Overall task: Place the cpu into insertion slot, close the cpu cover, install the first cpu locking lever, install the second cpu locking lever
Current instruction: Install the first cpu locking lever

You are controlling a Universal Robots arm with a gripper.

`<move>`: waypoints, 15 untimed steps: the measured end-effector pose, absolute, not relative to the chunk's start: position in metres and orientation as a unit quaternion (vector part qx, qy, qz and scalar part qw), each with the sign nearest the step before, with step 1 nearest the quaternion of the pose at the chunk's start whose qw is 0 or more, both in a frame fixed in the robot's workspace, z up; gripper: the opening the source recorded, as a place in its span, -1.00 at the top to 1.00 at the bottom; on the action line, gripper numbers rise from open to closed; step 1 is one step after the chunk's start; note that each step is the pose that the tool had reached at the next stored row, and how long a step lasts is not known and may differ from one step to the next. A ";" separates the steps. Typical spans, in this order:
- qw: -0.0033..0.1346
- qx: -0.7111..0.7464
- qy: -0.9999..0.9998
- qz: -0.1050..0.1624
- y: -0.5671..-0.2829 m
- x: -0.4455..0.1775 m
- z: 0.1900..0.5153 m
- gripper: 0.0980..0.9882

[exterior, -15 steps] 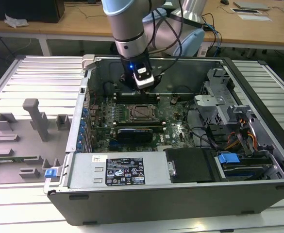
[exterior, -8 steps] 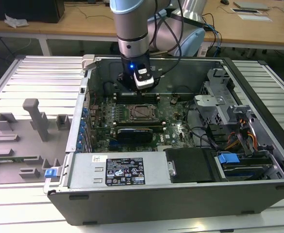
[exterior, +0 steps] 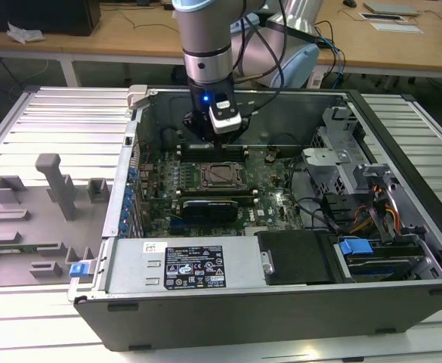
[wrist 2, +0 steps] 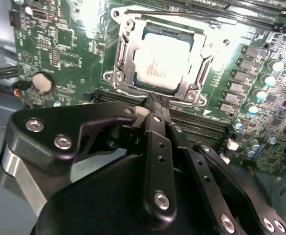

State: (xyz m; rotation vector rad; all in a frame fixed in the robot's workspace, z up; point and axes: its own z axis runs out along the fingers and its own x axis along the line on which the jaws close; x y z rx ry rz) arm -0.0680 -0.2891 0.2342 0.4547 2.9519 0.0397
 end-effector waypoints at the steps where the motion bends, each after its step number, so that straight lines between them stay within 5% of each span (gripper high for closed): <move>1: 0.076 0.152 0.985 0.013 -0.289 -0.065 0.235 0.98; 15: 0.064 0.106 0.992 0.000 -0.294 -0.053 0.235 0.98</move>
